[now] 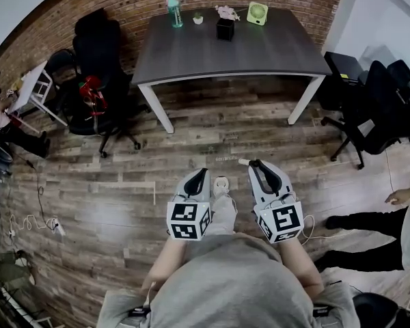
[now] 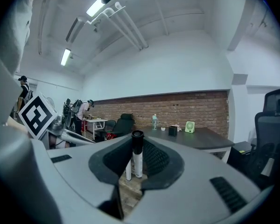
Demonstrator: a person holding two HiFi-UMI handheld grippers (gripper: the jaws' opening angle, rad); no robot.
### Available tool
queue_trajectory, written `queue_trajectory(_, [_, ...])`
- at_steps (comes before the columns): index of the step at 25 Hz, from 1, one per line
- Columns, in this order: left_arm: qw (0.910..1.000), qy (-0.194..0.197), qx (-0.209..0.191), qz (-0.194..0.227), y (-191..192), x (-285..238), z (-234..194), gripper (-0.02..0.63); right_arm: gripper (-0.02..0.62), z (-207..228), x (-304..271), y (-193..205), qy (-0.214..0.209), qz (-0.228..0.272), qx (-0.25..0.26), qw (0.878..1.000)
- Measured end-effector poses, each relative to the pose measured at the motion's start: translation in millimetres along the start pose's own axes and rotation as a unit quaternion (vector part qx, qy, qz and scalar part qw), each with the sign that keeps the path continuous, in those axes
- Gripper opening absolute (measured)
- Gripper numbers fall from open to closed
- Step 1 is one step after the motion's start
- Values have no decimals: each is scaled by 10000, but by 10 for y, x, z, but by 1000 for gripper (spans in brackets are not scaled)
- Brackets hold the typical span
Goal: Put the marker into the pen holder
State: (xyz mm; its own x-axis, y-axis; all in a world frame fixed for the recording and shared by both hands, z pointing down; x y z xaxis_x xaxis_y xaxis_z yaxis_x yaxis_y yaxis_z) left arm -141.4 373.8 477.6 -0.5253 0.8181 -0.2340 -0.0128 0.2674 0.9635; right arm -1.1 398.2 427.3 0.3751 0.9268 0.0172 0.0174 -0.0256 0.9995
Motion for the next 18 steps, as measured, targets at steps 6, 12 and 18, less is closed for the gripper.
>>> queue_trajectory(6, [10000, 11, 48, 22, -41, -387, -148, 20, 72, 255, -307, 25, 66, 53, -57, 9999])
queue_trajectory(12, [9999, 79, 62, -86, -142, -993, -376, 20, 72, 591, -852, 61, 89, 20, -50, 9999])
queue_trajectory(18, [9998, 142, 84, -97, -406, -1647, -635, 20, 72, 989, -1516, 23, 136, -26, -39, 9999])
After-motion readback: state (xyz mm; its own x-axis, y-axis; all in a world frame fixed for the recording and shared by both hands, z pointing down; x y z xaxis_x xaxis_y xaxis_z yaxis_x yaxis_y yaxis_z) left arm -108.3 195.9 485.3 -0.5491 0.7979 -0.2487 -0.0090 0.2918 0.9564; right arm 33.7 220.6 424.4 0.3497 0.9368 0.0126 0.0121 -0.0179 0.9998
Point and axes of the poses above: the fingertips, and each gripper's own axes: x backward along the fingers, z to its right, y out of its underside, the point moved 2 cm from there along x, backward along the fingers, and after that the axes turned 6 degrees about z, right-handed, at the moved point
